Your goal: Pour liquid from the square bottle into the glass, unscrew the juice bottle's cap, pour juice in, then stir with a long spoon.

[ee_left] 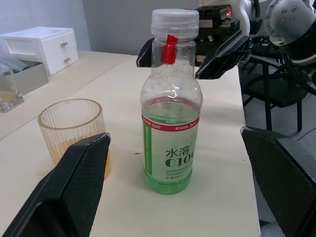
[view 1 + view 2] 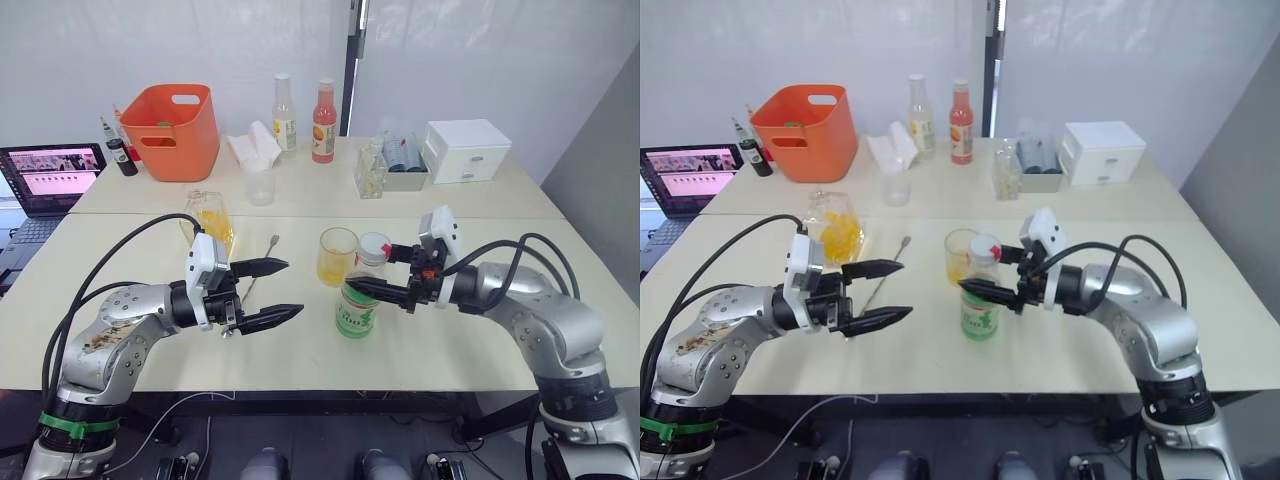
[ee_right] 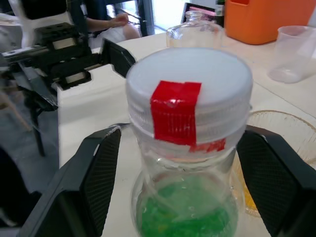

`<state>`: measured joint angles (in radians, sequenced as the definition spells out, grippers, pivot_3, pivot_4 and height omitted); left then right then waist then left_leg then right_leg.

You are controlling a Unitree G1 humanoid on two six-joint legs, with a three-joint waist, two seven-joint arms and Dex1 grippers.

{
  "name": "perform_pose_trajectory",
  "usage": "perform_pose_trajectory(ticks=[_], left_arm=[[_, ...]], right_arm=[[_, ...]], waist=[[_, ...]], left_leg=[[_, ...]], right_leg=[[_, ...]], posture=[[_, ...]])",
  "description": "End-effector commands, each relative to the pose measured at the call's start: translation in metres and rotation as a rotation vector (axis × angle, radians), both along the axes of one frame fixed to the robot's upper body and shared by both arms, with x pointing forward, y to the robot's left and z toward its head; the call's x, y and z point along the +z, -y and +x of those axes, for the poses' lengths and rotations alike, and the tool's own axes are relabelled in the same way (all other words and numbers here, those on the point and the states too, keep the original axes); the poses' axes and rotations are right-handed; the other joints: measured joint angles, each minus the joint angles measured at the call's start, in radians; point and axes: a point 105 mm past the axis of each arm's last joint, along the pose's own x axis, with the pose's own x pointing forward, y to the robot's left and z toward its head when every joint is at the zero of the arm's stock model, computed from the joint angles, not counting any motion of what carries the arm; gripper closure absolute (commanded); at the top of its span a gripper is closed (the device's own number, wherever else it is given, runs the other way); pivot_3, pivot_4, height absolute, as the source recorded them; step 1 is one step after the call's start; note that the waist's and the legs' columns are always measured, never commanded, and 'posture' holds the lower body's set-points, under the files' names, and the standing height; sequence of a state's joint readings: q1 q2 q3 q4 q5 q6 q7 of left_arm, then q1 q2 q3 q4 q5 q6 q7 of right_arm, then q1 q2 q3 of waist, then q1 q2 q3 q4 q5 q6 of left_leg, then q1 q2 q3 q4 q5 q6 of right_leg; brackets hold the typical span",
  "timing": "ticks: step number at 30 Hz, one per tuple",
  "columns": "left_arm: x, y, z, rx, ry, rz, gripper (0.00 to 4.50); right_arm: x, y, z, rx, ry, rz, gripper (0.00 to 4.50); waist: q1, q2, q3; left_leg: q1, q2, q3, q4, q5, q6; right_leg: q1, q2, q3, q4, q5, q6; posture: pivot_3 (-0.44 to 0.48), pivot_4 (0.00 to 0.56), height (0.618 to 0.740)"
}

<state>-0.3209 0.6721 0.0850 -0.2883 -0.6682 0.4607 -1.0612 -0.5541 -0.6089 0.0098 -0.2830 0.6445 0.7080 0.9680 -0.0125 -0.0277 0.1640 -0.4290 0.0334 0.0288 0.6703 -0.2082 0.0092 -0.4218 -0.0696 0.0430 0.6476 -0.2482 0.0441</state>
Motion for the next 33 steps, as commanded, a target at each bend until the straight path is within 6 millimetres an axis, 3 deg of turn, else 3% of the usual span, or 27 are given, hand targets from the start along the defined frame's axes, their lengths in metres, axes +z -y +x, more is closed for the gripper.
perform_pose_trajectory(ticks=[1,3,4,10,19,26,33], left_arm=[[0.008,0.002,-0.001,-0.006,0.041,-0.002,0.00],[0.008,0.003,-0.001,-0.002,0.041,-0.003,0.00],[0.007,0.003,-0.002,0.000,0.041,-0.003,0.00],[0.007,0.001,-0.003,0.012,0.041,0.000,0.00],[0.009,-0.001,-0.004,0.014,0.042,0.002,0.00],[0.010,-0.001,-0.003,0.003,0.039,0.002,0.00],[0.010,0.000,-0.003,-0.017,0.038,0.009,0.00]], right_arm=[[0.014,-0.001,-0.003,0.080,0.046,0.013,0.76],[0.014,0.001,0.001,0.080,0.051,0.008,0.76],[0.014,0.002,0.001,0.080,0.052,0.007,1.00],[0.010,0.001,0.005,0.058,0.057,0.012,2.87],[0.014,-0.006,0.002,0.063,0.079,0.034,2.93],[0.035,-0.036,-0.011,0.203,0.149,0.045,2.93],[0.031,-0.053,-0.002,0.258,0.160,0.013,2.93]], waist=[[0.000,0.000,0.000],[0.000,0.000,0.000],[0.000,0.000,0.000],[0.001,0.000,0.000],[-0.002,0.000,0.000],[-0.003,0.000,0.000],[0.005,0.000,0.000]], left_leg=[[0.000,0.000,0.000,0.000,0.000,0.000],[0.000,0.000,0.000,0.000,0.000,0.000],[0.000,0.000,0.000,0.000,0.000,0.000],[0.000,-0.001,0.000,0.000,0.000,0.000],[0.000,0.000,0.000,0.000,0.000,0.000],[-0.001,0.000,0.000,0.000,0.000,0.000],[-0.001,-0.001,0.000,0.000,0.000,0.000]], right_leg=[[0.000,0.000,0.000,0.000,0.000,0.000],[0.000,0.000,0.000,0.000,0.000,0.000],[0.000,0.000,0.000,0.000,0.000,0.000],[0.000,-0.001,0.000,0.000,0.000,0.000],[0.000,0.000,0.000,0.000,0.000,0.000],[-0.002,0.000,0.000,0.001,0.000,0.000],[-0.001,-0.002,-0.001,0.000,0.000,0.000]], posture=[[0.000,0.150,0.715],[0.000,0.150,0.715],[0.000,0.150,0.715],[0.000,0.150,0.715],[0.000,0.150,0.715],[0.000,0.150,0.715],[0.000,0.150,0.715]])
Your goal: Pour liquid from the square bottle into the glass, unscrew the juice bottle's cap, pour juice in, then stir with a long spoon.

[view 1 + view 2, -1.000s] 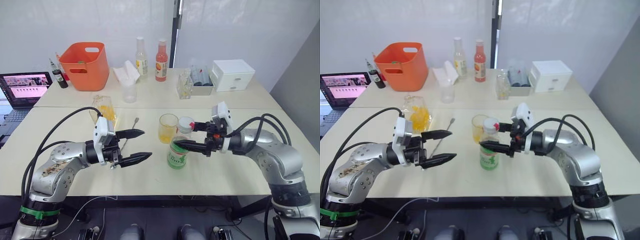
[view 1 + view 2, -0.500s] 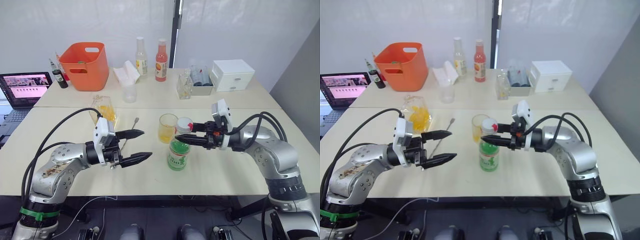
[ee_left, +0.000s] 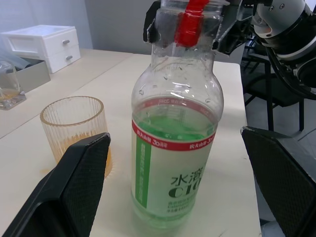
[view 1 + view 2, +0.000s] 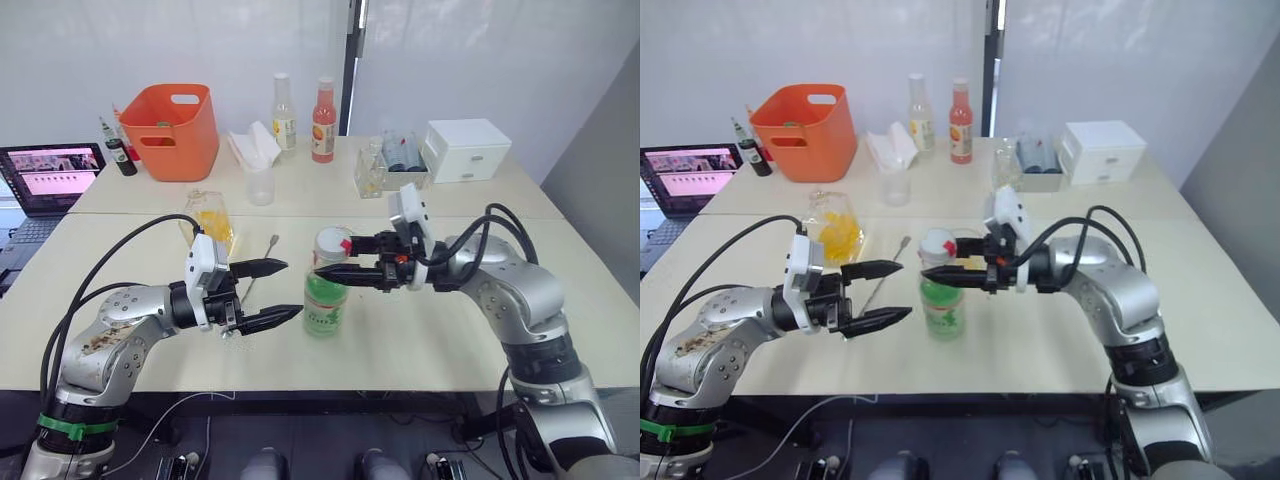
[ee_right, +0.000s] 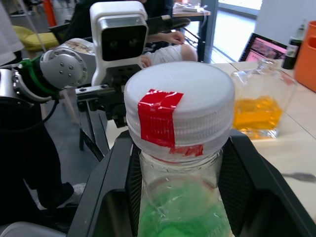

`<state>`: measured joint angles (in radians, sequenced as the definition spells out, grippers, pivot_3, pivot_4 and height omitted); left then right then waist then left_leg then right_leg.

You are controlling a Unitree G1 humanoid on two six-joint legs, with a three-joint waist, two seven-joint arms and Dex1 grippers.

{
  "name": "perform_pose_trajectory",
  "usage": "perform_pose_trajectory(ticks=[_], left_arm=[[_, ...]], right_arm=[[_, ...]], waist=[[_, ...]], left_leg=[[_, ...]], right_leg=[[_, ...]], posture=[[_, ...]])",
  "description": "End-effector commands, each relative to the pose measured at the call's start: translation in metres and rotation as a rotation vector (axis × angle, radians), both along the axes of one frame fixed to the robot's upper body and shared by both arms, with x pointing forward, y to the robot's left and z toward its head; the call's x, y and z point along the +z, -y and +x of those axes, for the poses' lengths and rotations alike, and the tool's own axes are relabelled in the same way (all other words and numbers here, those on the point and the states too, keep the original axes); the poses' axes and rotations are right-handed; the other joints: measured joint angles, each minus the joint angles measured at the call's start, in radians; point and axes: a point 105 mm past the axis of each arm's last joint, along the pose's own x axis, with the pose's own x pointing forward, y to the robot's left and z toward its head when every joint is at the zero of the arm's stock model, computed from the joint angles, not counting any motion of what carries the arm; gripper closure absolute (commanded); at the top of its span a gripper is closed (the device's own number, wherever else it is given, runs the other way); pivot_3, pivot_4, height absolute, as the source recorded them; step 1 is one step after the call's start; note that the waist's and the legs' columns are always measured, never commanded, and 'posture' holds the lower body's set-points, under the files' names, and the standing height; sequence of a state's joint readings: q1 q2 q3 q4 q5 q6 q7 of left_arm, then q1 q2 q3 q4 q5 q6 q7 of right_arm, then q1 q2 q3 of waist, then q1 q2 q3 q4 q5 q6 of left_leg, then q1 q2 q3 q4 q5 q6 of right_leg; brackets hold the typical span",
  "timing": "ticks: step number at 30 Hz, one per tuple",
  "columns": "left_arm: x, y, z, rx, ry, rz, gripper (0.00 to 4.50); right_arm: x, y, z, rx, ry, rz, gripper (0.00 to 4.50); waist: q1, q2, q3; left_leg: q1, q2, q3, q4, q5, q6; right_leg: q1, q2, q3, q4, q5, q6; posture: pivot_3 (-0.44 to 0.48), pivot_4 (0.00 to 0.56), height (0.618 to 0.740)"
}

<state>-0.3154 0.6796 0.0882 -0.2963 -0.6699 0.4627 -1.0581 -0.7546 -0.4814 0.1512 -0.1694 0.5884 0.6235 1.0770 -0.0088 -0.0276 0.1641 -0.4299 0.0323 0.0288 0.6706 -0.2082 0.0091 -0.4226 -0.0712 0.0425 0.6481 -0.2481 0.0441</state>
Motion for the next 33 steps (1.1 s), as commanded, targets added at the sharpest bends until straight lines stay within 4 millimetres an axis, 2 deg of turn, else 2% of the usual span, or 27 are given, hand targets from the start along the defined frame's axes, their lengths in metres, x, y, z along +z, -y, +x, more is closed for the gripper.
perform_pose_trajectory(ticks=[1,5,12,17,21,22,27,28,33], left_arm=[[0.010,0.001,-0.002,-0.022,0.037,0.003,0.00],[0.010,0.001,-0.003,-0.023,0.038,0.005,0.00],[0.009,0.000,-0.004,-0.024,0.032,0.009,0.00],[0.008,0.000,-0.005,-0.027,0.028,0.010,0.00],[0.008,-0.001,-0.004,-0.028,0.027,0.013,0.00],[0.008,-0.001,-0.004,-0.029,0.026,0.015,0.00],[0.010,-0.001,-0.001,-0.039,0.018,0.034,0.00],[0.011,-0.001,0.000,-0.045,0.014,0.039,0.00],[0.022,0.006,0.003,-0.073,0.017,0.051,0.00]], right_arm=[[0.004,0.000,0.002,0.010,0.061,-0.004,2.93],[-0.007,0.001,0.007,0.004,0.049,-0.032,2.93],[-0.007,0.007,0.011,-0.020,0.051,-0.051,2.93],[-0.019,0.010,0.013,-0.037,0.027,-0.077,2.93],[-0.019,0.011,0.015,-0.057,0.017,-0.063,2.93],[-0.017,0.012,0.016,-0.061,0.014,-0.053,1.87],[-0.004,0.015,0.015,-0.060,0.026,-0.014,0.18],[-0.001,0.016,0.014,-0.061,0.032,-0.009,0.06],[0.015,0.026,0.007,-0.072,0.060,0.014,0.06]], waist=[[0.002,0.000,0.000],[0.000,0.000,0.000],[-0.001,0.000,0.000],[0.000,0.000,0.000],[0.000,0.000,0.000],[0.000,0.000,0.000],[-0.001,0.000,0.000],[-0.001,0.000,0.000],[0.002,0.000,0.000]], left_leg=[[0.000,0.000,0.000,0.000,0.000,0.000],[0.000,0.000,0.000,0.000,0.000,0.000],[0.000,0.000,0.000,0.000,0.000,0.000],[0.000,0.000,0.000,0.000,0.000,0.000],[0.000,0.000,0.000,0.000,0.000,0.000],[0.000,0.000,0.000,0.000,0.000,0.000],[0.000,0.000,0.000,0.000,0.000,0.000],[0.000,0.000,0.000,0.000,0.000,0.000],[0.000,0.000,0.000,0.000,0.000,0.000]], right_leg=[[0.000,0.000,0.000,0.000,0.000,0.000],[-0.001,0.000,0.000,0.000,0.000,0.000],[0.000,0.000,0.000,0.000,0.000,0.000],[0.000,0.000,0.000,0.000,0.000,0.000],[0.000,0.000,0.000,0.000,0.000,0.000],[0.000,0.000,0.000,0.000,0.000,0.000],[0.000,0.000,0.000,0.000,0.000,0.000],[0.000,0.000,0.000,0.000,0.000,0.000],[0.000,0.000,0.000,0.000,0.000,0.000]], posture=[[0.000,0.150,0.715],[0.000,0.150,0.715],[0.000,0.150,0.715],[0.000,0.150,0.715],[0.000,0.150,0.715],[0.000,0.150,0.715],[0.000,0.150,0.715],[0.000,0.150,0.715],[0.000,0.150,0.715]])
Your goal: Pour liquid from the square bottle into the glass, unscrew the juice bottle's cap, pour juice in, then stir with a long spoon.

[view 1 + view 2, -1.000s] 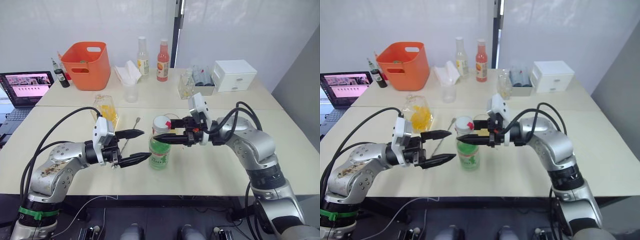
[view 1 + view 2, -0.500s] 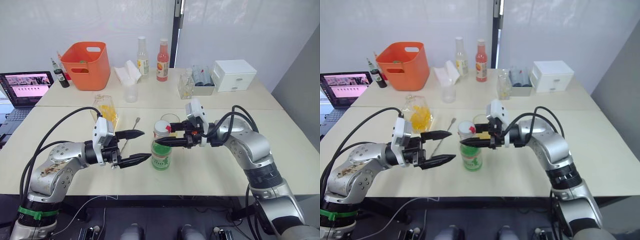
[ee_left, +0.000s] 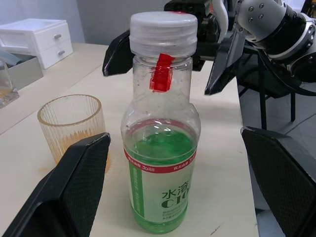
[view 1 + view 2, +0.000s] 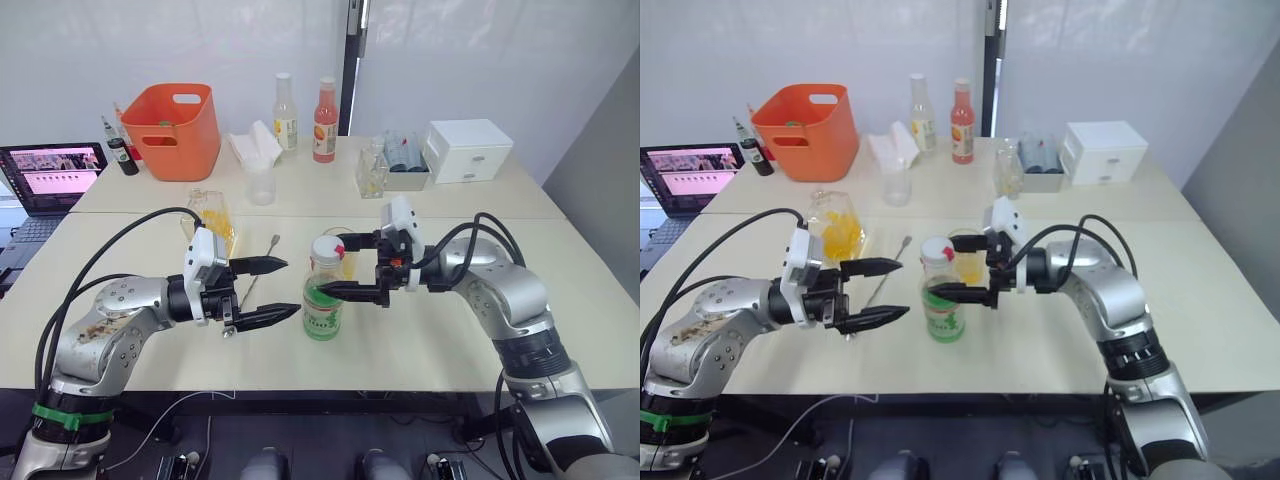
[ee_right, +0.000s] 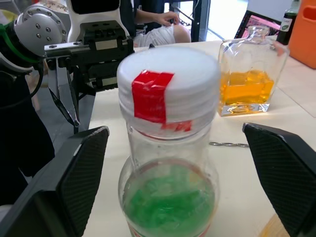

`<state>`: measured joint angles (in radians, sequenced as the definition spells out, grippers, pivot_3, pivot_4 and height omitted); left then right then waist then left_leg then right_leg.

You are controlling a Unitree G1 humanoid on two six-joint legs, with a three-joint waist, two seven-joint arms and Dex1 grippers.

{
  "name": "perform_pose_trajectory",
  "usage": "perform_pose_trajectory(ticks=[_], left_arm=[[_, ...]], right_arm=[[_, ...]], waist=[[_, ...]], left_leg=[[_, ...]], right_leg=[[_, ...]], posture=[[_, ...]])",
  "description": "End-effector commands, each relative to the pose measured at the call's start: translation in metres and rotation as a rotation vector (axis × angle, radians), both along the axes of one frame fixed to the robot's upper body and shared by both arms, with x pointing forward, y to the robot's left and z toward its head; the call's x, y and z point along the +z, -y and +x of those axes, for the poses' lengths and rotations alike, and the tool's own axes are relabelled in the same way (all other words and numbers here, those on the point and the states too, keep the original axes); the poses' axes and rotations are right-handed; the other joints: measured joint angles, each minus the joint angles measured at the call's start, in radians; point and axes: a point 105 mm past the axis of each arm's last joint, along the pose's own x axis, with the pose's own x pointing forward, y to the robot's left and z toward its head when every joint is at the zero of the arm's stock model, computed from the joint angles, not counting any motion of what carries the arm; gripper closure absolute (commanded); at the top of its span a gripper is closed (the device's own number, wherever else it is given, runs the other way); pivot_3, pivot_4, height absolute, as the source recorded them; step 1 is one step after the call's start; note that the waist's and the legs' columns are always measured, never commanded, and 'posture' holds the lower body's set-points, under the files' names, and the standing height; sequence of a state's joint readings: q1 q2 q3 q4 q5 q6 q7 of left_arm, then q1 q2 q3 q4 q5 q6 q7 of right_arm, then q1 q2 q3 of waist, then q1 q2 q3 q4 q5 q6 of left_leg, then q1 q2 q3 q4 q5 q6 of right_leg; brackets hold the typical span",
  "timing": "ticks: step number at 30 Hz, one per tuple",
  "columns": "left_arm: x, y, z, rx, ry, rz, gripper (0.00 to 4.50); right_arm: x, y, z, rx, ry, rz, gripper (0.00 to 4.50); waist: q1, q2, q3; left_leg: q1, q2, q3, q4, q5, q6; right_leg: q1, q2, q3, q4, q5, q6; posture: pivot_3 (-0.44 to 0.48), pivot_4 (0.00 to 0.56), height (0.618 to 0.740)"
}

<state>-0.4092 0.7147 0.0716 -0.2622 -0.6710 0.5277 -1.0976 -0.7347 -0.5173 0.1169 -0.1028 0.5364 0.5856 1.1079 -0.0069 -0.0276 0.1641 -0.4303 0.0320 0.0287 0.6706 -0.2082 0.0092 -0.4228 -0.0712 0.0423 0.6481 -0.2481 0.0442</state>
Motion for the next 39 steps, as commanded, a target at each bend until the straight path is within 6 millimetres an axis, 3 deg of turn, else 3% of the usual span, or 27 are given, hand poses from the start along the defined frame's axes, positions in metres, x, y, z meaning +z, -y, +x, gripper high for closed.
perform_pose_trajectory(ticks=[1,9,23,32,39], left_arm=[[0.013,0.007,-0.002,-0.043,0.025,0.013,0.00],[0.025,0.027,0.009,-0.095,-0.006,0.015,0.00],[0.025,0.043,0.021,-0.170,-0.013,0.014,0.00],[0.023,0.050,0.021,-0.184,-0.021,-0.011,2.78],[0.019,0.052,0.022,-0.185,-0.007,-0.004,2.90]], right_arm=[[0.027,0.009,-0.014,0.010,0.069,0.041,0.06],[0.044,0.026,-0.039,-0.006,0.070,0.053,0.06],[0.042,0.025,-0.045,-0.057,0.071,0.044,0.06],[0.042,0.025,-0.046,-0.071,0.069,0.039,0.00],[0.042,0.022,-0.042,-0.095,0.086,0.019,0.00]], waist=[[-0.001,0.000,0.000],[-0.001,0.000,0.000],[-0.005,0.000,0.000],[-0.004,0.000,0.000],[-0.003,0.000,0.000]], left_leg=[[0.000,0.000,0.000,0.000,0.000,0.000],[0.000,0.000,0.000,0.000,0.000,0.000],[0.000,0.000,0.000,0.000,0.000,0.000],[0.000,0.000,0.000,0.000,0.000,0.000],[0.000,0.000,0.000,0.000,0.000,0.000]], right_leg=[[0.000,0.000,0.000,0.000,0.000,0.000],[0.000,0.000,0.000,0.000,0.000,0.000],[0.000,0.001,0.000,0.000,0.000,0.000],[0.000,0.001,0.000,0.000,0.000,0.000],[0.000,0.000,0.000,0.000,0.000,0.000]], posture=[[0.000,0.150,0.715],[0.000,0.150,0.715],[0.000,0.150,0.715],[0.000,0.150,0.715],[0.000,0.150,0.715]])
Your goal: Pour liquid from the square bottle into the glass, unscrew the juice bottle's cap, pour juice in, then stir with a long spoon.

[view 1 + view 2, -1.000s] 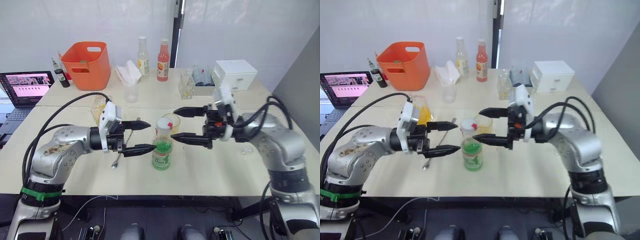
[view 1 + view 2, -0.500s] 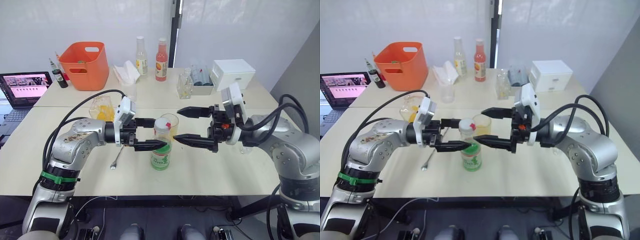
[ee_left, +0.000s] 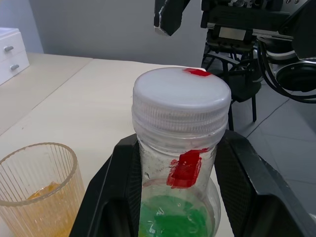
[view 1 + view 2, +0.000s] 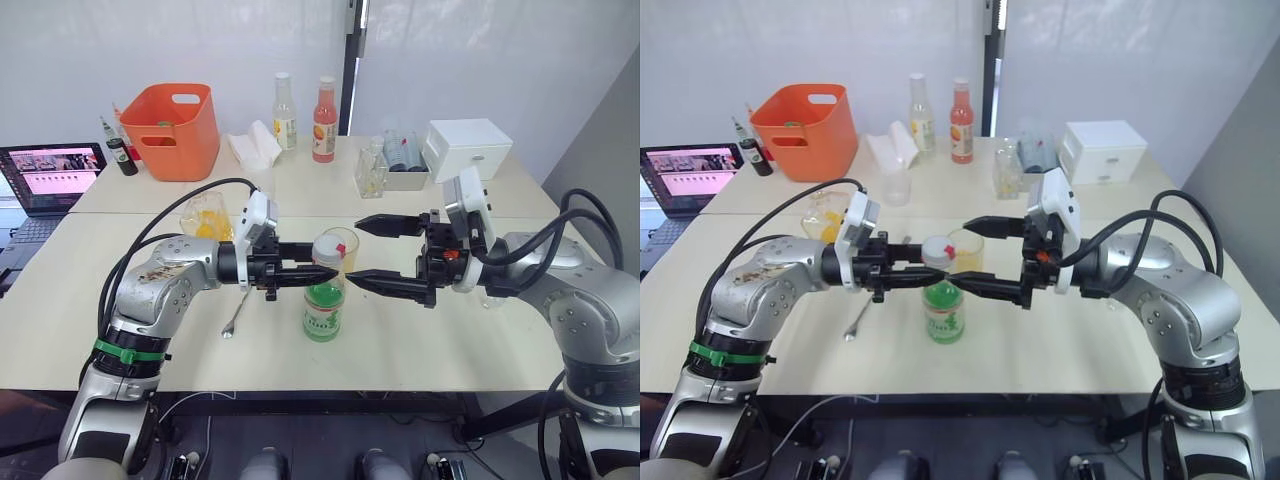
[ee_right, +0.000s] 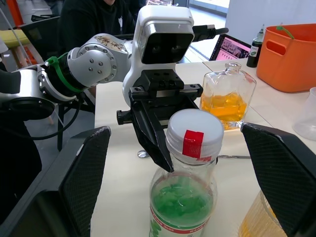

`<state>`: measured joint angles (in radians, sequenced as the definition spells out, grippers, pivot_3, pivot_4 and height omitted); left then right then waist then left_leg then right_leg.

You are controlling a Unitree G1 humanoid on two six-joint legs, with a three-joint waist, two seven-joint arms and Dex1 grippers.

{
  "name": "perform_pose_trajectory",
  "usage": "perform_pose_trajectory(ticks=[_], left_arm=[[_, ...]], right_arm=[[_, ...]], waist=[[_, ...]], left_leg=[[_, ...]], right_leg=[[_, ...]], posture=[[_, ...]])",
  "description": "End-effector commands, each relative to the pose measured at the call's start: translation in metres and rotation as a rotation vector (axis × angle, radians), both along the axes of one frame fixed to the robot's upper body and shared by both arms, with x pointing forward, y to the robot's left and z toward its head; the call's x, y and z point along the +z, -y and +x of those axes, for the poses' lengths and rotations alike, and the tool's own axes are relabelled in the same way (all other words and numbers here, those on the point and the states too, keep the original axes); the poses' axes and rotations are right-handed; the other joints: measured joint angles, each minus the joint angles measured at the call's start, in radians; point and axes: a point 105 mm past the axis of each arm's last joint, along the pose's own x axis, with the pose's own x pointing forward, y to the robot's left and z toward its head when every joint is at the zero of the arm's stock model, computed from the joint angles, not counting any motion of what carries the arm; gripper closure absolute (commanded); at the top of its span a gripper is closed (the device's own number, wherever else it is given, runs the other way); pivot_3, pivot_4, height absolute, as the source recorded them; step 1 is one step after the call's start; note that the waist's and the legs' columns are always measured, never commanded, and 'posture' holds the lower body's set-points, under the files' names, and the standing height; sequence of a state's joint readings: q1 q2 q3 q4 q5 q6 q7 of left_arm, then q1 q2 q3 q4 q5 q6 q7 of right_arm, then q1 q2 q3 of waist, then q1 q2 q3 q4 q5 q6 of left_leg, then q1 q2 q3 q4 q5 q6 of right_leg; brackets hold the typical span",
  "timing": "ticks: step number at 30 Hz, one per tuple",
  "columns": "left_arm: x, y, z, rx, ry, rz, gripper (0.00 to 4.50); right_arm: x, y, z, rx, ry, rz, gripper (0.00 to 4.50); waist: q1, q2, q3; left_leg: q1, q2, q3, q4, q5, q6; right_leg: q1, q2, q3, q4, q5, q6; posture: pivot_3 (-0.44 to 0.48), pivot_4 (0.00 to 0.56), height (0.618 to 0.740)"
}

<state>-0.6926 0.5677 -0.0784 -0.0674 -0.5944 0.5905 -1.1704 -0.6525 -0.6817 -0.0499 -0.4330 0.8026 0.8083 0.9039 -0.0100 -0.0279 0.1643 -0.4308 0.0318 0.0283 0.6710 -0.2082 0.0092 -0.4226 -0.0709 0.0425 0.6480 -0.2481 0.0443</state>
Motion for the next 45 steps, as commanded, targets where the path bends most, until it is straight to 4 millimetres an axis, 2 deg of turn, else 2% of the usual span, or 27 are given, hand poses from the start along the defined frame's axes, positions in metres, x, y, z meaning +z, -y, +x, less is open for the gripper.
perform_pose_trajectory(ticks=[1,11,16,40,41,45], left_arm=[[0.004,0.003,-0.003,-0.023,0.037,0.000,2.90],[0.000,0.003,-0.002,-0.032,0.055,0.009,2.90],[-0.001,0.003,-0.003,-0.032,0.054,0.006,2.90],[-0.005,-0.002,-0.006,-0.034,0.049,-0.004,2.90],[-0.005,-0.002,-0.006,-0.034,0.049,-0.003,2.90],[-0.005,-0.002,-0.006,-0.035,0.049,0.000,2.90]], right_arm=[[0.008,-0.002,-0.002,-0.007,0.055,-0.017,0.00],[0.001,-0.021,0.010,-0.088,0.057,-0.035,0.00],[-0.004,-0.027,0.008,-0.095,0.035,-0.025,0.00],[-0.007,-0.032,0.011,-0.124,-0.006,-0.012,0.00],[-0.007,-0.032,0.010,-0.122,-0.006,-0.012,0.51],[-0.008,-0.032,0.011,-0.127,-0.011,-0.014,1.76]], waist=[[0.000,0.000,0.000],[0.001,0.000,0.000],[0.002,0.000,0.000],[0.000,0.000,0.000],[0.000,0.000,0.000],[0.000,0.000,0.000]], left_leg=[[0.000,0.000,0.000,0.000,0.000,0.000],[0.000,0.000,0.000,0.000,0.000,0.000],[0.000,0.000,0.000,0.001,0.000,0.000],[0.000,0.000,0.000,0.001,0.000,0.000],[0.000,0.000,0.000,0.001,0.000,0.000],[0.000,0.000,0.000,0.001,0.000,0.000]], right_leg=[[0.000,0.000,0.000,0.000,0.000,0.000],[0.000,0.000,0.000,0.000,0.000,0.000],[0.000,0.000,0.000,0.000,0.000,0.000],[0.000,0.000,0.000,0.000,0.000,0.000],[0.000,0.000,0.000,0.000,0.000,0.000],[0.000,0.000,0.000,0.000,0.000,0.000]], posture=[[0.000,0.150,0.715],[0.000,0.150,0.715],[0.000,0.150,0.715],[0.000,0.150,0.715],[0.000,0.150,0.715],[0.000,0.150,0.715]])
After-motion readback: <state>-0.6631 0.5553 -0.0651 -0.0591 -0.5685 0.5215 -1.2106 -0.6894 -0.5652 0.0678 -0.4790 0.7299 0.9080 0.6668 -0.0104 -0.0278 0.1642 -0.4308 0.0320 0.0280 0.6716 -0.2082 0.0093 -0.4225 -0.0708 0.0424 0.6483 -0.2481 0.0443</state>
